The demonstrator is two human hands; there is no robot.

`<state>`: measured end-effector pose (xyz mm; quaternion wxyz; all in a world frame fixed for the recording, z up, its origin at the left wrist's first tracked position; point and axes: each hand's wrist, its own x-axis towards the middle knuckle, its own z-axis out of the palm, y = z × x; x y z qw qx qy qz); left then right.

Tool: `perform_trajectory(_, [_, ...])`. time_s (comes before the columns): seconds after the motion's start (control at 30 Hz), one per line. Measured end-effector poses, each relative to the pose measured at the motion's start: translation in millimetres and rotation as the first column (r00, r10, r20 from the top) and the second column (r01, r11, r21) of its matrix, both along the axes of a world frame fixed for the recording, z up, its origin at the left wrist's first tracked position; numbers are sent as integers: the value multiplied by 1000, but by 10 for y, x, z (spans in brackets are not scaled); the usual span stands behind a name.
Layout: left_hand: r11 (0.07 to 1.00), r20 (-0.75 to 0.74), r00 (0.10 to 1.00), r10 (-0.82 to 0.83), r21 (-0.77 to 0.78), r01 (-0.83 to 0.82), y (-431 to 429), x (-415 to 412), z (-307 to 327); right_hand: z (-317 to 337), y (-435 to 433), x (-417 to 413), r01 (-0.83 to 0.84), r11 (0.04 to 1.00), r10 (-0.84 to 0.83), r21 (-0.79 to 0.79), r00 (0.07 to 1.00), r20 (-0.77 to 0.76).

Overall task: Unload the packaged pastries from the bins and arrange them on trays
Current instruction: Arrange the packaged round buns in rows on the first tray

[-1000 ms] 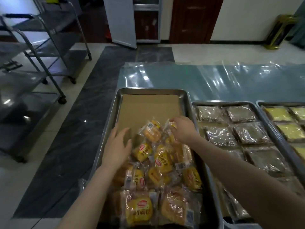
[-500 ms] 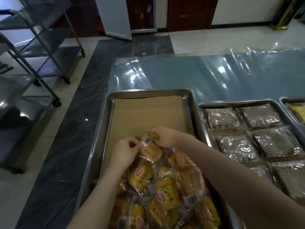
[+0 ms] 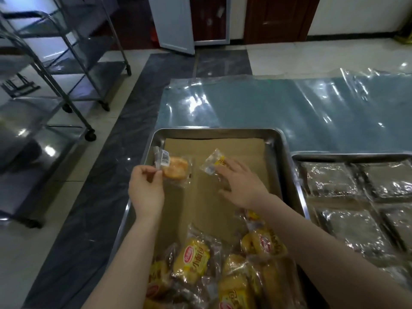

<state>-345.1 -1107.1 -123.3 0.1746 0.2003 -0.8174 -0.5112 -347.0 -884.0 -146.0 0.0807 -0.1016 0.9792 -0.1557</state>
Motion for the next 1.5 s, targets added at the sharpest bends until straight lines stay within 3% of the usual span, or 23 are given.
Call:
perform_trajectory(0.07, [999,27,1000,12,32,-13,-2,-12,-74,-21,-10,-22,-62,996,61,69,998,11])
perform_trajectory(0.17, [999,34,999,-1,49,0,-14,-2,-127,23,1,-70,43,987,-37,152,998,-47])
perform_trajectory(0.27, [999,-52,998,26,48,-24,-36,-5,-89,112,6,-112,172,985,-172,-8,985,13])
perform_trajectory(0.33, [1000,-156,988,21,2,-21,-31,-19,-26,132,16,-85,139,985,-143,-100,989,-38])
perform_trajectory(0.4, [986,-265,962,-72,-163,29,-14,-43,30,110,65,-44,59,994,-70,-91,989,-130])
perform_trajectory(0.47, [866,-304,903,-304,-482,130,25,-47,43,90,127,-14,5,997,-12,-81,996,-94])
perform_trajectory(0.53, [614,-143,811,-568,-730,302,87,-26,-26,89,180,-2,-5,993,7,-117,1000,12])
perform_trajectory(0.6, [417,155,736,-660,-739,529,154,53,-132,64,211,4,-14,996,20,-90,997,69])
perform_trajectory(0.63, [386,258,704,-662,-688,615,175,101,-199,35,228,8,2,997,2,-73,998,66])
perform_trajectory(0.7, [419,281,698,-659,-633,651,174,169,-318,-24,256,19,82,995,-82,-48,997,4])
perform_trajectory(0.8, [457,216,757,-617,-684,568,101,159,-396,-113,311,39,199,978,-203,-60,976,-74])
perform_trajectory(0.97, [362,447,707,-549,-636,682,33,64,-524,-255,333,78,64,998,-64,-24,998,-21])
perform_trajectory(1.27, [267,525,714,-464,-686,677,90,-475,-578,-229,76,-445,61,994,-63,90,998,24])
perform_trajectory(1.5, [289,467,747,-473,-719,632,16,-798,-625,-401,-330,-683,92,995,-91,48,996,-26])
